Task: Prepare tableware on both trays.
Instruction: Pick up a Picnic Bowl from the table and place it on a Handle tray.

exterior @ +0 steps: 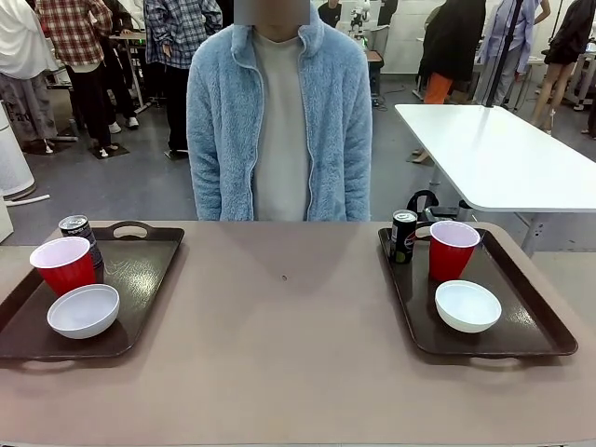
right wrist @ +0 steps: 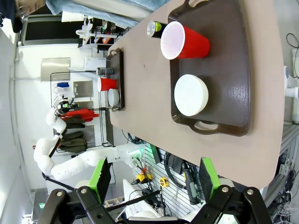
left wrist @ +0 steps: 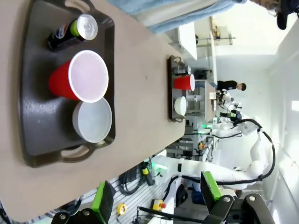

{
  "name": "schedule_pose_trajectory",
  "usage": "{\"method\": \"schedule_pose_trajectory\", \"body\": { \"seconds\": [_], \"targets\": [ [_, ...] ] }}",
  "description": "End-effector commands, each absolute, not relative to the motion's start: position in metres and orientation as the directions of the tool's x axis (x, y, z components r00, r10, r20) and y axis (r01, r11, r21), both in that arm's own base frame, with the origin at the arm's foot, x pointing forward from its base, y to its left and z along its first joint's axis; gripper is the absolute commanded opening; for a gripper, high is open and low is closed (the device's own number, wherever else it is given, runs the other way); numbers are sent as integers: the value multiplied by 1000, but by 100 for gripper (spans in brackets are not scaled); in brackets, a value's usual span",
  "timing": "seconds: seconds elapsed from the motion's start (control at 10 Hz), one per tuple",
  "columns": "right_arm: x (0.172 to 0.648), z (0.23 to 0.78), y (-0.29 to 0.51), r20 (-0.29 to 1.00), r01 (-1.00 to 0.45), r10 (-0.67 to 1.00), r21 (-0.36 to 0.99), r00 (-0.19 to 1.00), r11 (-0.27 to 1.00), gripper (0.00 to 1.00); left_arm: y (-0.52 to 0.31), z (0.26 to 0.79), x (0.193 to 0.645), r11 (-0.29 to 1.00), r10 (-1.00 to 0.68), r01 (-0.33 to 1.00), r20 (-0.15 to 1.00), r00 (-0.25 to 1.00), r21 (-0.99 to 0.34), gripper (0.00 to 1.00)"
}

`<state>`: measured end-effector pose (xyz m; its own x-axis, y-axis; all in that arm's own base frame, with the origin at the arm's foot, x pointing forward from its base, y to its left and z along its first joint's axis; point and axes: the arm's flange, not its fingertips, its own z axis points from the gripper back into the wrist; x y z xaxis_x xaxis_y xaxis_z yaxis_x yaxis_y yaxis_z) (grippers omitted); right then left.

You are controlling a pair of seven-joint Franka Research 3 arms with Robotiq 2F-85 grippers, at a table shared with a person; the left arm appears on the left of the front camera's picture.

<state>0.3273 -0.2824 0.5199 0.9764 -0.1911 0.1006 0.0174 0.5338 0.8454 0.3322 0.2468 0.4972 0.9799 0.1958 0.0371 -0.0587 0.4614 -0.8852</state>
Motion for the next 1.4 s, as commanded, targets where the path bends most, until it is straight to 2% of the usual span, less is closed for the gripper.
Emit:
{"method": "schedule_pose_trajectory", "body": {
  "seconds": [0.0, 0.4, 0.5, 1.3],
  "targets": [
    [327, 520, -283, 100, 18, -192, 845, 976, 534, 99, 250, 484, 342, 479, 135, -42, 26, 990, -877, 100],
    [327, 520, -283, 100, 18, -192, 845, 976, 534, 99, 235, 466, 352, 474, 52, -35, -11, 999, -880, 100],
    [327, 520, -283, 100, 18, -192, 845, 976, 534, 99, 235, 463, 354, 458, 118, -63, -10, 993, -887, 100],
    [327, 520, -283, 100, 18, -192, 845, 976, 534, 99, 235, 463, 354, 458, 118, -63, -10, 993, -887, 100]
  ]
}}
